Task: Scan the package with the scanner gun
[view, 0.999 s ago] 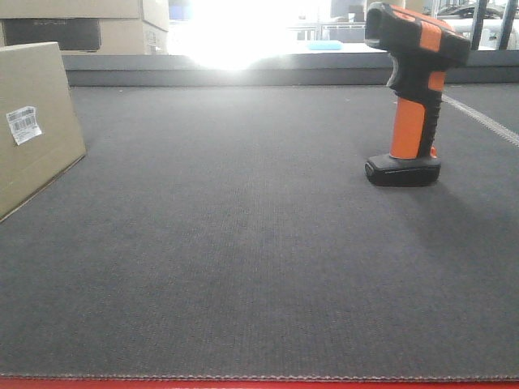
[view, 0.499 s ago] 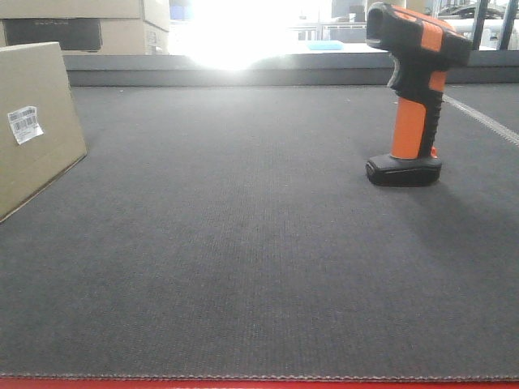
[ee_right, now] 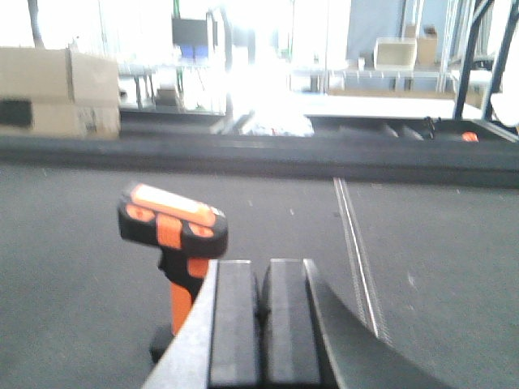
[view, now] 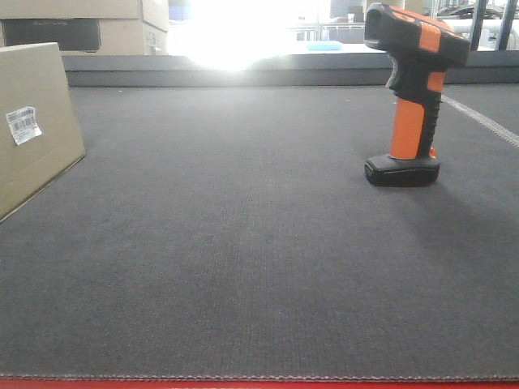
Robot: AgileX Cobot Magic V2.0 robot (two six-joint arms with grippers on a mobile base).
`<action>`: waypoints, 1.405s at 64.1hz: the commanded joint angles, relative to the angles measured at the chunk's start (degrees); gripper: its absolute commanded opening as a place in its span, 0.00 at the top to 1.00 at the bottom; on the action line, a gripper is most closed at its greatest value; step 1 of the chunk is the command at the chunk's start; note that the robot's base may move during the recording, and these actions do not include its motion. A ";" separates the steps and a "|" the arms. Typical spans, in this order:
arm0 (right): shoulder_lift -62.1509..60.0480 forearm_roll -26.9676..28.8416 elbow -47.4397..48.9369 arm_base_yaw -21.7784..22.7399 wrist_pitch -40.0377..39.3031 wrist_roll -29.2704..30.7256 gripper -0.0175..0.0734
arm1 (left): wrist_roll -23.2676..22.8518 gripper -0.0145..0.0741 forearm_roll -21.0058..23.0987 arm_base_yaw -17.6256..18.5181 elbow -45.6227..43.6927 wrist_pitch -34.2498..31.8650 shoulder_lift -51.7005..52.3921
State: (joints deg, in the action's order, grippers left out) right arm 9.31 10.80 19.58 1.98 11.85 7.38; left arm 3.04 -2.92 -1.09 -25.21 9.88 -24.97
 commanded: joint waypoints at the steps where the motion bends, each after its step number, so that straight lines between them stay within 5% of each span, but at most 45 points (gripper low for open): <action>1: -1.01 1.05 -0.19 0.30 1.49 0.22 0.98 | -0.30 0.96 0.12 0.31 0.79 -1.97 1.68; 64: -1.01 0.95 -0.19 0.30 3.60 0.22 0.98 | -0.30 0.96 0.12 0.31 1.34 -1.67 2.07; 90: -1.01 0.95 -0.19 0.30 3.28 0.22 0.98 | -0.30 0.96 2.92 1.33 22.11 -9.88 22.64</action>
State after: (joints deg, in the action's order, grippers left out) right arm 8.61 11.64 19.54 1.98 15.90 7.38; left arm 3.04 -2.08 0.00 -7.08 2.64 -5.94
